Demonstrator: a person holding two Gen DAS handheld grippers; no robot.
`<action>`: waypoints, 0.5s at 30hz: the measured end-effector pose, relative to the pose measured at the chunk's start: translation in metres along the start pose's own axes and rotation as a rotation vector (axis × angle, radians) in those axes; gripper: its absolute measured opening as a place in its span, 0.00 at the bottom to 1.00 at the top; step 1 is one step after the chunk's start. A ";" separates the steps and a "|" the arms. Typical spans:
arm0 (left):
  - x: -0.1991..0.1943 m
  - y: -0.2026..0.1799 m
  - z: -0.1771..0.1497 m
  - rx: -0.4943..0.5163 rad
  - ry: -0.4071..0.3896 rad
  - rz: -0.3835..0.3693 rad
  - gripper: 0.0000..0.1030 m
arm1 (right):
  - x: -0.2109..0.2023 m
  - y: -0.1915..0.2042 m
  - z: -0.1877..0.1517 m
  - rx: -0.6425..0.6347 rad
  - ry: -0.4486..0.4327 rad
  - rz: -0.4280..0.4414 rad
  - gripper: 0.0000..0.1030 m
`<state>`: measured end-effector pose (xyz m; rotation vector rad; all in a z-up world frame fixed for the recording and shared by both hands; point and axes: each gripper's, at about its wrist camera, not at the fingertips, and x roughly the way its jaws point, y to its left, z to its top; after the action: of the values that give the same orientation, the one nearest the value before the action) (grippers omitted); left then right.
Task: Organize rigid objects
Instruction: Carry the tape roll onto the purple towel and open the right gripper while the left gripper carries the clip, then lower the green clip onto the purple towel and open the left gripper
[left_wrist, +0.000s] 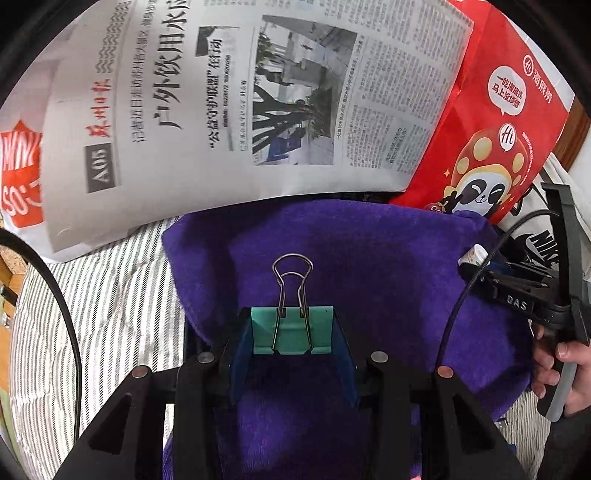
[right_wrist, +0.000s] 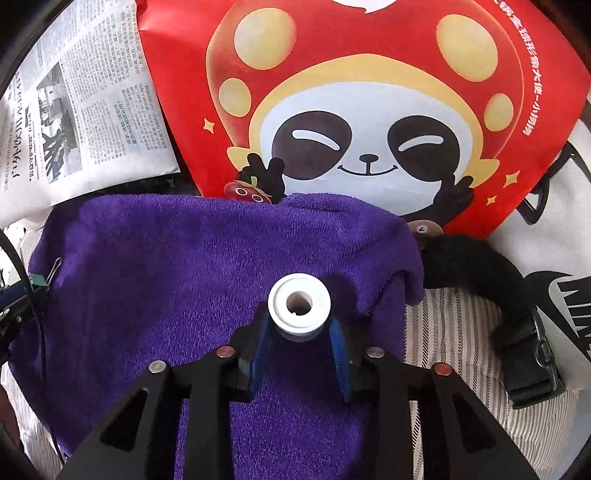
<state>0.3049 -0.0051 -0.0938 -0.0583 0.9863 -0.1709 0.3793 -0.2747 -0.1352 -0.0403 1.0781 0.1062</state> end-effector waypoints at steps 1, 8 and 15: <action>0.003 -0.001 0.002 0.003 0.003 0.000 0.38 | -0.002 0.000 -0.002 -0.005 -0.008 0.010 0.40; 0.024 -0.006 0.012 0.008 0.032 -0.007 0.38 | -0.024 0.009 -0.025 -0.061 -0.048 -0.021 0.55; 0.043 -0.014 0.023 0.013 0.058 0.016 0.38 | -0.070 0.020 -0.063 -0.082 -0.117 -0.049 0.59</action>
<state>0.3457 -0.0269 -0.1149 -0.0330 1.0436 -0.1649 0.2887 -0.2646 -0.1027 -0.1329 0.9548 0.1074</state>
